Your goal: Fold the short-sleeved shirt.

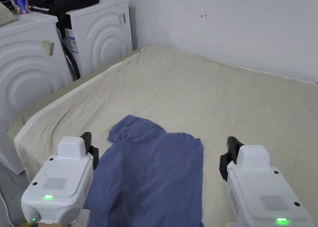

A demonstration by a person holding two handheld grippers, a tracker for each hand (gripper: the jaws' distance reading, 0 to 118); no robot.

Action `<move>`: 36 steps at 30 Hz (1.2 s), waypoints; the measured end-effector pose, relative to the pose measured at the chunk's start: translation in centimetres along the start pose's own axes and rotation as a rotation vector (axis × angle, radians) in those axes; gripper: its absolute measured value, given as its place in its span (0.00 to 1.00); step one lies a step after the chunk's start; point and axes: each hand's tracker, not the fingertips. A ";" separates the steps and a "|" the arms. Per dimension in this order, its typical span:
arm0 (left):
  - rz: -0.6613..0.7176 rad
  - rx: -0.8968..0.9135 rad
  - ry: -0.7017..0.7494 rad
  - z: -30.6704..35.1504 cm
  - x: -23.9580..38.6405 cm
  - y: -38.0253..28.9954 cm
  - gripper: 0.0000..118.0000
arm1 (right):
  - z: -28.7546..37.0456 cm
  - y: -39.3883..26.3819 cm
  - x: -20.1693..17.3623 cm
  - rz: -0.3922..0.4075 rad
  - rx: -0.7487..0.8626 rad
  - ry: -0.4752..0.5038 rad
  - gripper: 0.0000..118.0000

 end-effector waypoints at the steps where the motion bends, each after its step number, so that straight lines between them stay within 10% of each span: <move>1: 0.012 -0.028 -0.021 -0.7 0.2 -0.1 0.02 | 0.0 -0.1 0.1 0.003 -0.005 -0.003 0.01; 4: 0.034 -0.142 -0.093 -3.4 1.6 -0.3 0.16 | 0.1 -0.6 1.2 0.009 -0.018 -0.023 0.01; 10: 0.071 -0.383 -0.223 -9.1 5.8 -1.9 0.87 | 0.5 -1.7 4.3 0.010 -0.061 -0.094 0.01; 16: 0.003 -0.601 -0.268 -13.9 11.2 -5.5 0.90 | 1.3 -3.0 7.8 0.003 -0.103 -0.171 0.01; 24: -0.067 -0.674 -0.263 -14.4 15.2 -9.8 0.47 | 2.5 -4.8 11.2 -0.011 -0.164 -0.246 0.01; 27: -0.068 -0.687 -0.298 -14.1 15.7 -9.3 0.00 | 3.0 -5.2 11.9 -0.022 -0.174 -0.259 0.01; 36: 0.073 -0.570 -0.355 -11.5 13.1 -5.3 0.00 | 5.2 -4.9 13.6 -0.057 -0.150 -0.286 0.01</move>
